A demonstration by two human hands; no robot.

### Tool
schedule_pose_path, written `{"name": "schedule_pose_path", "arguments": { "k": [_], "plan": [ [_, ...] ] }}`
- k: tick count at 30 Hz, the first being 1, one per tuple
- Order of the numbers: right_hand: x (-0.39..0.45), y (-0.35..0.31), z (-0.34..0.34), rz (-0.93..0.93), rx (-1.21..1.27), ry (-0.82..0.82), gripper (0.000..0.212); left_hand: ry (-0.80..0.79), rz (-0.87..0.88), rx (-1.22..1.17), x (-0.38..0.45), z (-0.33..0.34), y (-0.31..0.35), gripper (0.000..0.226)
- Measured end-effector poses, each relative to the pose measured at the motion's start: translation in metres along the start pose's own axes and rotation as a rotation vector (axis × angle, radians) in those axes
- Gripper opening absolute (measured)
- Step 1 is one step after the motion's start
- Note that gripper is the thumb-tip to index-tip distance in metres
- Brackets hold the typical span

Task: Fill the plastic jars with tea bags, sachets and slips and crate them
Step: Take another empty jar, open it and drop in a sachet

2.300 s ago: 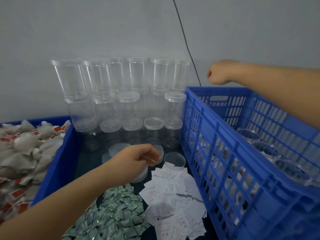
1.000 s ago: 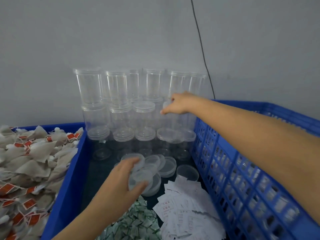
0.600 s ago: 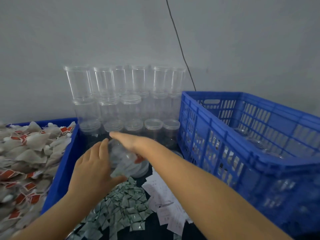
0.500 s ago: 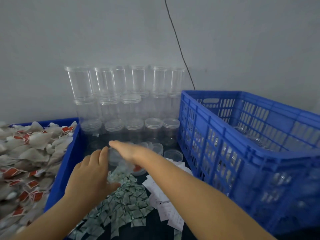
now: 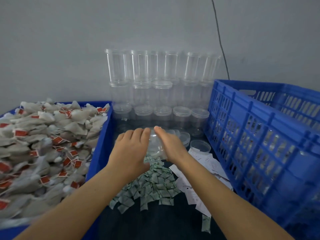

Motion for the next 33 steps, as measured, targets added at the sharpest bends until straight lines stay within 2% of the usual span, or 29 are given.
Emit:
{"name": "schedule_pose_path", "arguments": {
  "k": [3,6,8,9,11,13,15,17,20,21,23,25,26,28,29,31,33],
  "plan": [
    [0.0,0.002,-0.005,-0.047,0.019,0.033,0.075,0.019,0.016,-0.008,0.002,0.002,0.002,0.096],
    [-0.001,0.004,-0.009,-0.118,0.03,0.054,0.056,0.026,0.026,-0.013,0.002,0.005,0.004,0.094],
    [-0.002,-0.005,-0.012,-0.273,-0.018,0.046,0.038,-0.013,-0.004,-0.19,0.002,0.007,-0.002,0.094],
    [-0.004,-0.012,-0.012,-0.354,-0.085,0.009,0.035,-0.064,-0.041,-0.333,0.001,0.009,-0.007,0.094],
    [-0.005,-0.025,-0.012,-0.431,-0.214,-0.116,0.049,-0.185,-0.095,-0.587,0.0,0.014,-0.016,0.094],
    [-0.007,-0.028,-0.013,-0.351,-0.188,-0.331,0.055,-0.309,-0.138,-0.77,-0.002,0.023,-0.02,0.098],
    [-0.012,-0.028,-0.015,-0.216,-0.043,-0.537,0.061,-0.352,-0.17,-0.857,-0.002,0.027,-0.023,0.102],
    [-0.009,-0.026,-0.023,-0.112,0.021,-0.525,0.077,-0.295,-0.155,-0.823,0.0,0.025,-0.025,0.102],
    [-0.004,-0.008,-0.027,0.139,-0.185,-0.476,0.12,-0.151,-0.034,-0.513,-0.001,0.014,-0.021,0.103],
    [-0.007,-0.001,-0.024,0.212,-0.241,-0.508,0.124,-0.121,0.009,-0.423,-0.002,0.013,-0.017,0.104],
    [-0.01,0.002,-0.019,0.254,-0.253,-0.526,0.106,-0.092,0.058,-0.334,-0.004,0.012,-0.012,0.104],
    [-0.008,-0.004,-0.02,0.138,-0.25,-0.514,0.075,-0.087,0.056,-0.328,-0.004,0.012,-0.013,0.105],
    [-0.007,-0.008,-0.023,0.048,-0.27,-0.534,0.072,-0.096,0.041,-0.35,-0.004,0.012,-0.015,0.106],
    [-0.011,-0.015,-0.022,-0.077,-0.266,-0.623,0.101,-0.113,-0.001,-0.435,-0.004,0.012,-0.019,0.107],
    [-0.013,-0.016,-0.023,-0.061,-0.219,-0.646,0.108,-0.117,-0.009,-0.468,-0.003,0.011,-0.018,0.107],
    [-0.008,-0.012,-0.024,0.031,-0.111,-0.597,0.112,-0.123,0.002,-0.47,-0.003,0.012,-0.016,0.107],
    [-0.005,-0.006,-0.027,0.129,-0.13,-0.531,0.113,-0.112,0.021,-0.441,-0.003,0.011,-0.014,0.106]
  ]
}}
Point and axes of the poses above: each hand's wrist, its own x-axis towards the middle knuckle, its own z-axis out of the palm, y = z × x, the point moved 8 cm from there along x, towards the middle knuckle, and after that the axes turned 8 degrees about -z, right-handed, at the moved point
